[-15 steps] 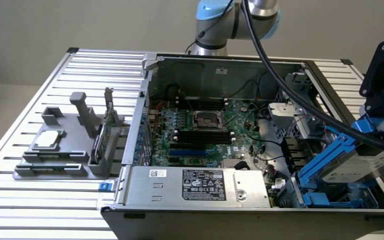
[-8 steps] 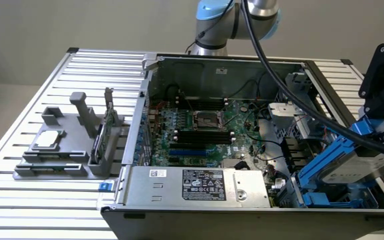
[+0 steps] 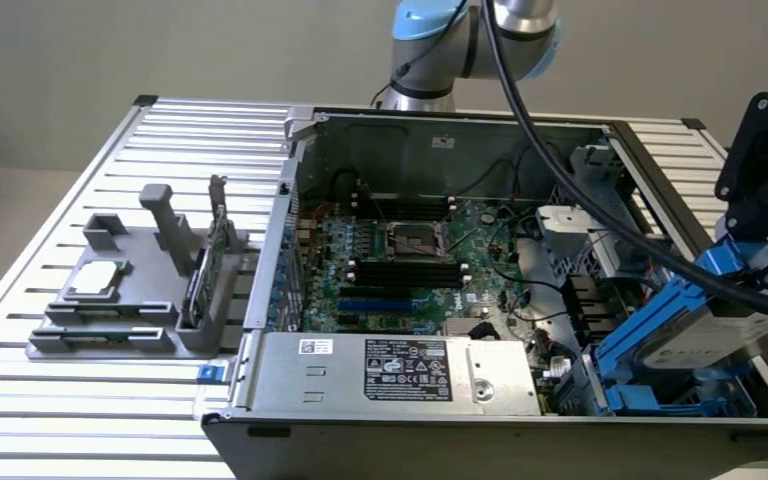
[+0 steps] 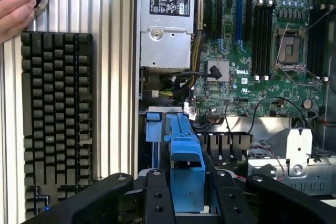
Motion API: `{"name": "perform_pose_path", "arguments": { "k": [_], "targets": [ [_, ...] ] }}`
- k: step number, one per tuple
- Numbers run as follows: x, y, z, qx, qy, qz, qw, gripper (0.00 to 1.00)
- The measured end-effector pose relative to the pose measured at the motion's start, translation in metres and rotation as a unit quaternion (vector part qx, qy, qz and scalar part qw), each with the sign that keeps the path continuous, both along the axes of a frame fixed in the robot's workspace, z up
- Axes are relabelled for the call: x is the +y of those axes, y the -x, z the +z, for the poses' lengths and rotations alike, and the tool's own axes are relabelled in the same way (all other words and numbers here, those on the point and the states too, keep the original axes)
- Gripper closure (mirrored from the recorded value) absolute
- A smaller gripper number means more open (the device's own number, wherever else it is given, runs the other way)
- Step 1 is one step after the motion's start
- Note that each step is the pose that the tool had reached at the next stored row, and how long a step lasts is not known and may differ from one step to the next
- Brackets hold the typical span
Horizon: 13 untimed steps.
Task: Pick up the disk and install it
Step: 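Insert the disk into the insertion slot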
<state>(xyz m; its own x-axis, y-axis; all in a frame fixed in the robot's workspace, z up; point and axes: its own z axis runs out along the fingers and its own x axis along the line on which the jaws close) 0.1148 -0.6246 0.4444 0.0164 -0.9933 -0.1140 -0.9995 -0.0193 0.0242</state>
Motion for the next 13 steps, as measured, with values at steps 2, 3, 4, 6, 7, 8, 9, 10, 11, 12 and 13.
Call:
{"name": "perform_pose_path", "arguments": {
  "k": [2, 3, 4, 6, 7, 8, 9, 10, 11, 12, 13],
  "targets": [
    [-0.0001, 0.0, -0.0007, -0.0001, 0.0, 0.0, 1.0, 0.67],
    [-0.0001, 0.0, -0.0011, -0.0002, 0.0, 0.0, 1.0, 0.67],
    [-0.0001, 0.0, -0.0015, -0.0002, 0.0001, 0.0, 1.0, 0.67],
    [-0.0001, 0.0, -0.0024, -0.0003, 0.0, 0.0, 1.0, 0.67],
    [-0.0001, 0.0, -0.0028, -0.0004, 0.0, 0.0, 1.0, 0.67],
    [-0.0001, 0.0, -0.0032, -0.0005, 0.0, 0.0, 1.0, 0.67],
    [-0.0001, 0.0, -0.0037, -0.0006, 0.0, 0.0, 1.0, 0.67],
    [-0.0001, 0.0, -0.004, -0.0006, 0.0, 0.0, 1.0, 0.67],
    [-0.0001, 0.0, -0.0043, -0.0007, 0.0, 0.0, 1.0, 0.67],
    [-0.0001, 0.0, -0.0047, -0.0007, 0.0, 0.0, 1.0, 0.67],
    [-0.0001, 0.0, -0.005, -0.0008, 0.0, 0.0, 1.0, 0.67]
  ]
}}
